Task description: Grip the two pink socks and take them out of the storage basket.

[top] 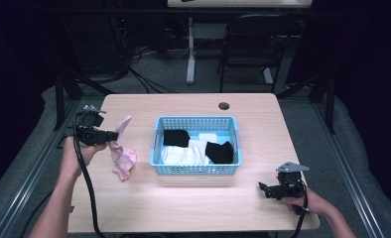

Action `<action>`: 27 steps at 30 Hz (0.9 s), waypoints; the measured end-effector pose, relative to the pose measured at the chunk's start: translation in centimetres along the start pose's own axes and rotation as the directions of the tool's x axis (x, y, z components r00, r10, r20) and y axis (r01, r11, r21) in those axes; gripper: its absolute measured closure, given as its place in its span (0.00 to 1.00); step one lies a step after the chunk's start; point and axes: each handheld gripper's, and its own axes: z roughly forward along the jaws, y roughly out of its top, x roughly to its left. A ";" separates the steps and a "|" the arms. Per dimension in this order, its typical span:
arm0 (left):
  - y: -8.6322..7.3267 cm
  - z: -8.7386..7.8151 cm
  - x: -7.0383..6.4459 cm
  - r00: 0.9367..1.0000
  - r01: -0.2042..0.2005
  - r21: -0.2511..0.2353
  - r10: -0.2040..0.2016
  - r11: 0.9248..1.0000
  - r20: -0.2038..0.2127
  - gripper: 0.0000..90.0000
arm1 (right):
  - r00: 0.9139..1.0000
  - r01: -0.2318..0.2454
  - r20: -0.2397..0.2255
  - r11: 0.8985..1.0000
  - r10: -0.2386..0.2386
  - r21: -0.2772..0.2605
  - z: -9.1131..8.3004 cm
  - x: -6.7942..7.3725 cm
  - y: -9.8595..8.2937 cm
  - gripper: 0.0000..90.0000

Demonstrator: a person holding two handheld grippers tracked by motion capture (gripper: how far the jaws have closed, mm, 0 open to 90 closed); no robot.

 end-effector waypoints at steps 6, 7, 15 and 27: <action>-1.6 1.6 1.4 0.999 0.041 0.024 -0.041 0.999 -0.014 0.95 | 1.000 -0.001 0.001 1.000 0.001 0.001 0.0 0.0 0.0 0.00; -1.8 1.8 1.5 0.999 0.050 0.027 -0.049 0.998 -0.016 0.95 | 1.000 -0.001 0.001 1.000 0.001 0.001 0.0 0.0 0.0 0.00; -3.5 5.0 2.5 0.996 0.083 0.091 -0.080 0.992 -0.031 0.95 | 1.000 -0.001 0.001 1.000 0.001 0.001 0.0 0.0 0.0 0.00; -5.0 6.9 3.8 0.985 0.170 0.099 -0.167 0.980 -0.043 0.52 | 1.000 -0.001 0.001 1.000 0.001 0.001 0.0 0.0 0.0 0.00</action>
